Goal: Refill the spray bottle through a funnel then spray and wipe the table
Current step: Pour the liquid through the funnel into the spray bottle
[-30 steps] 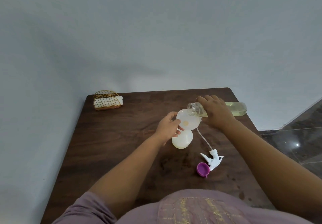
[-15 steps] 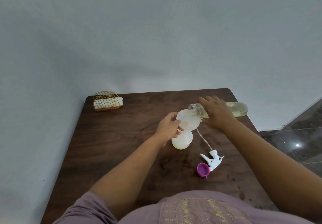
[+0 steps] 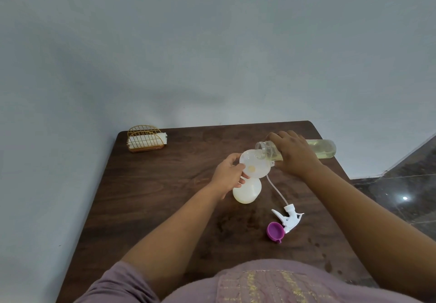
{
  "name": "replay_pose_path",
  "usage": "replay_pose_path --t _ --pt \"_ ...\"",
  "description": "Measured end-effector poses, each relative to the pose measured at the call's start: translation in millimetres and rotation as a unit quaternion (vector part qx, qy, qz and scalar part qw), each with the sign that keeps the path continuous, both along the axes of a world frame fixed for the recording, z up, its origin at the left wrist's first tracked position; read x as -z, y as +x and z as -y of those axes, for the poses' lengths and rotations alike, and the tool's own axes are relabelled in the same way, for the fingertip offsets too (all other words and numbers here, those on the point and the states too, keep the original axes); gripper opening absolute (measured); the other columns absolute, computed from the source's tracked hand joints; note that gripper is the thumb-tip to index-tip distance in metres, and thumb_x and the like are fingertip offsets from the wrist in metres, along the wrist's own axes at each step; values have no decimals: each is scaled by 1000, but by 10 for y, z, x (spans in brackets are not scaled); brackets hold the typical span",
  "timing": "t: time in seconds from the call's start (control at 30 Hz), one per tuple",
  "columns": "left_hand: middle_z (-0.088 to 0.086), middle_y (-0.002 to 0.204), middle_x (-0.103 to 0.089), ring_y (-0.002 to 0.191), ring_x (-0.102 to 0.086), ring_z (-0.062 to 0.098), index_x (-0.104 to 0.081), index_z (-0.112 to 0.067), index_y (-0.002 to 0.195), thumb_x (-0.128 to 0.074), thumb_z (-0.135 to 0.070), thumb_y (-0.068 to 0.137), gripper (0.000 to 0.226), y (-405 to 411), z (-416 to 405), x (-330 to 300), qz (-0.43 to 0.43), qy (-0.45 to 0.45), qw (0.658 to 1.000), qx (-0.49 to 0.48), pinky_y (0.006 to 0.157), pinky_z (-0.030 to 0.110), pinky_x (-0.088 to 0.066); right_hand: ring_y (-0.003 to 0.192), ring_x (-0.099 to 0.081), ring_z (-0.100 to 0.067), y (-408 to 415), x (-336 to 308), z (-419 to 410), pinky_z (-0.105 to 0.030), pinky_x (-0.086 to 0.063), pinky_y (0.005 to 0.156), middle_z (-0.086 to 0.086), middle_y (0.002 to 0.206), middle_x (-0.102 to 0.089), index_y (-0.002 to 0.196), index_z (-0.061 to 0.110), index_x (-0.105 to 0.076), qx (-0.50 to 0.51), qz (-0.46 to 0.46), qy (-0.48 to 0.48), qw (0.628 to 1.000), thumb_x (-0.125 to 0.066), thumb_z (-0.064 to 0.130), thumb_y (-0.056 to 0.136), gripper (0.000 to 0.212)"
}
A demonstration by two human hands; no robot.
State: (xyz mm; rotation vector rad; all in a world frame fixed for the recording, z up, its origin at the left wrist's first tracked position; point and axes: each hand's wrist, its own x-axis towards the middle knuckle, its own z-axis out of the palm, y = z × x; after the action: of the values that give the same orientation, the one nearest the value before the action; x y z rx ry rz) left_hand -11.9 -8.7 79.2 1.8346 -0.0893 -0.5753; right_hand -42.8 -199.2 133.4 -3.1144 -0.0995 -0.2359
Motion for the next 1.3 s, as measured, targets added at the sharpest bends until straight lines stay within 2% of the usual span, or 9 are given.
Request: replay_pose_path --t 1.3 --pt "6 112 -67 79 -65 16 -49 -26 134 -49 -23 100 34 -3 -3 -4 2 2 1000 -1 72 27 -58 87 -52 -24 -10 -19 4 -35 -43 77 0 91 -58 111 20 -56 -2 18 -1 1000 -81 24 64 54"
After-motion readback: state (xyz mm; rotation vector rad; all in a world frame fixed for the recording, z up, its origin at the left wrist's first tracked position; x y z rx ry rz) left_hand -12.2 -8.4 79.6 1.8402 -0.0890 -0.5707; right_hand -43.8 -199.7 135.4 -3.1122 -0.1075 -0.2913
